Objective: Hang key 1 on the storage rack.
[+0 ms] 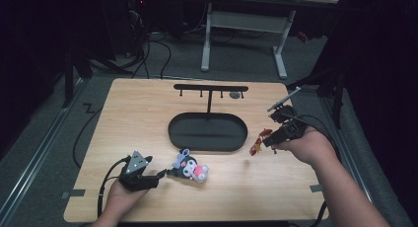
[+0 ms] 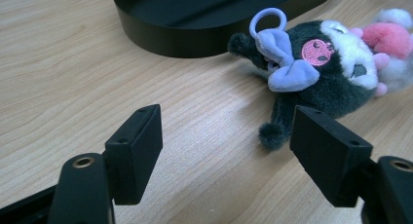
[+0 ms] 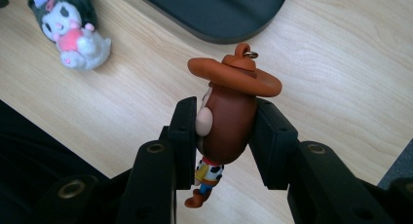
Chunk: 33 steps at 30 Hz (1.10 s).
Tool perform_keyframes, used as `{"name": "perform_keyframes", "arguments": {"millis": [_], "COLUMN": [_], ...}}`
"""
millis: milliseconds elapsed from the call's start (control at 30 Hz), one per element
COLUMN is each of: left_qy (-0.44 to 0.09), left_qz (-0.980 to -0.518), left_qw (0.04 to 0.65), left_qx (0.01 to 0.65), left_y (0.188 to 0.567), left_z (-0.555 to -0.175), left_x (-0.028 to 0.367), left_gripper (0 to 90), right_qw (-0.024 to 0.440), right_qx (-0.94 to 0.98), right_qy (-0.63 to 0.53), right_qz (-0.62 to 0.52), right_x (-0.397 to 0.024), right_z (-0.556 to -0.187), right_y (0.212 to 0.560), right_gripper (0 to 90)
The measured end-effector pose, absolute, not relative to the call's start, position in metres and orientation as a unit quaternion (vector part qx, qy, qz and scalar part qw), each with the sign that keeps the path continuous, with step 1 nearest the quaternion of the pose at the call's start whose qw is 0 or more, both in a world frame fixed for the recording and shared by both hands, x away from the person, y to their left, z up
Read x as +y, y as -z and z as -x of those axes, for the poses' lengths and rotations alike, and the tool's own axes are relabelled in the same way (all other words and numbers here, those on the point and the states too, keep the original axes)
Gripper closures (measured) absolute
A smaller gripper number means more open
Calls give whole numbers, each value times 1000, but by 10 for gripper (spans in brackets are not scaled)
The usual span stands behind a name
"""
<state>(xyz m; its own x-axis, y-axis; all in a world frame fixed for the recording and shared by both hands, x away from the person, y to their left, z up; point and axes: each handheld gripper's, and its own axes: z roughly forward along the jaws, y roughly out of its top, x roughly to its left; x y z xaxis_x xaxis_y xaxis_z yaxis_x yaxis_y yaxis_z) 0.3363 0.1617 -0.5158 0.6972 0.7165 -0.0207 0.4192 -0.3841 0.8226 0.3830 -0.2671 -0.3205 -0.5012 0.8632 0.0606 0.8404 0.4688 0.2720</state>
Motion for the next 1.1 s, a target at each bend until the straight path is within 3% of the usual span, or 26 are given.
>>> {"name": "perform_keyframes", "arguments": {"millis": [1100], "left_qy": [-169], "left_qz": [-816], "left_qw": [430], "left_qx": [347], "left_y": [516], "left_z": [-335], "left_x": [168], "left_gripper": [282], "right_qw": [52], "right_qx": [847], "right_qy": [-147], "right_qz": [-508], "right_x": [-232], "right_z": [-458], "right_y": [303], "right_gripper": [654]}}
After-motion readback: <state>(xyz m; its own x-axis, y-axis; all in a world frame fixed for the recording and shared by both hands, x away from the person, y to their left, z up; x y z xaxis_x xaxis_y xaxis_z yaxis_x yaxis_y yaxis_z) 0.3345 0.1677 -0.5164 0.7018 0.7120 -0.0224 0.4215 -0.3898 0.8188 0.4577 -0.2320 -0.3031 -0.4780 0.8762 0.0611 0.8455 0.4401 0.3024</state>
